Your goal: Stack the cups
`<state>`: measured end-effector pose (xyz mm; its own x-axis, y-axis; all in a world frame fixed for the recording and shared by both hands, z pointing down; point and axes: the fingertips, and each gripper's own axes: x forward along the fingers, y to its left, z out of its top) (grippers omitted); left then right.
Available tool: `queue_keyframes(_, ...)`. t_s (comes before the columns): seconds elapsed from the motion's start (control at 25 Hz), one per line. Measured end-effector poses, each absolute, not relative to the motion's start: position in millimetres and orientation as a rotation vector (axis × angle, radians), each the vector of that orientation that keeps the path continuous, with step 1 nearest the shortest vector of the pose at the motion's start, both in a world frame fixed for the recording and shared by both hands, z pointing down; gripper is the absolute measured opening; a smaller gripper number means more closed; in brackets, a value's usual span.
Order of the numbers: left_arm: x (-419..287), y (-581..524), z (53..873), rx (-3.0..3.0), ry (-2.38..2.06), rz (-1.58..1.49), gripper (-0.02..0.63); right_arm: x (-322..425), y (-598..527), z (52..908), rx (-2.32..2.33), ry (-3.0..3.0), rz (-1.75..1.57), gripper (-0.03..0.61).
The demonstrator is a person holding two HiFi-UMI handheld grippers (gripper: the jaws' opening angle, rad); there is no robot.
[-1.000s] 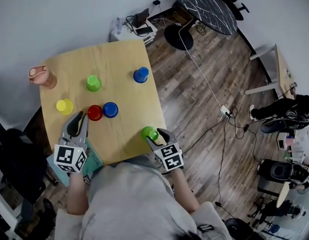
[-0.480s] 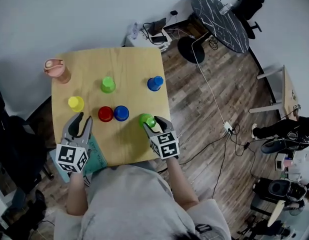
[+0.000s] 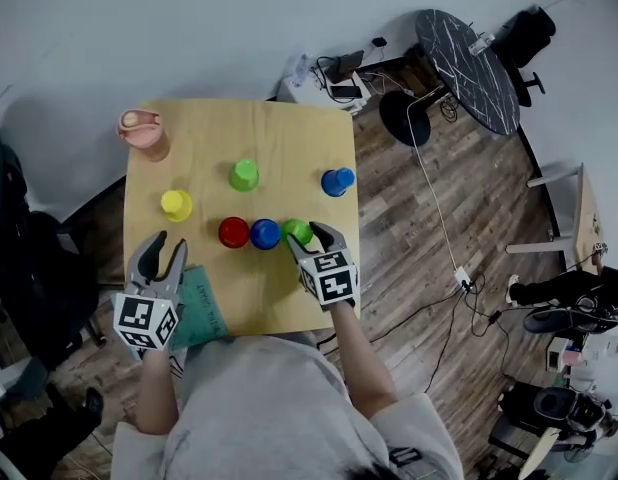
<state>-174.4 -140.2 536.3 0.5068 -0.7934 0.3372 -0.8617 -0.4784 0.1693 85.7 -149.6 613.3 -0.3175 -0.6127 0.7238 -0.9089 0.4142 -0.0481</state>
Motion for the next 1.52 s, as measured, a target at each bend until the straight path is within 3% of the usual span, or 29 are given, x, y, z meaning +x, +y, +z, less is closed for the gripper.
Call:
queue_keyframes(0.16,-181.1,-143.6,543.1,2.416,-1.402,0.311,0.175,83.5,-152.0,615.0,1.290,-2.041,0.617,0.220)
queue_keyframes(0.44,-185.1,-170.6,572.1,2.401,-1.396,0.413,0.288,84.5,-149.5,596.1,1.365,-2.105,0.630,0.221)
queue_keyframes(0.72,-193.7,-198.2,613.6,2.365,-1.390,0.534,0.327,86.4,-139.3,557.8,1.505,-2.194,0.609,0.221)
queue_keyframes(1.04,-192.1,-215.3,641.6,2.346,-1.364,0.590,0.327,76.3,-127.3,546.8,1.529,-2.200,0.582,0.221)
queue_keyframes(1.16,-194.3,-216.8,642.2,2.343,-1.383,0.601,0.247,74.1,-124.7,546.3,1.527,-2.205,0.580,0.219)
queue_keyframes(1.52,-171.6,-204.9,588.1,2.439,-1.361,0.467,0.249,64.0,-130.4,538.2,1.493,-2.278,0.560,0.219)
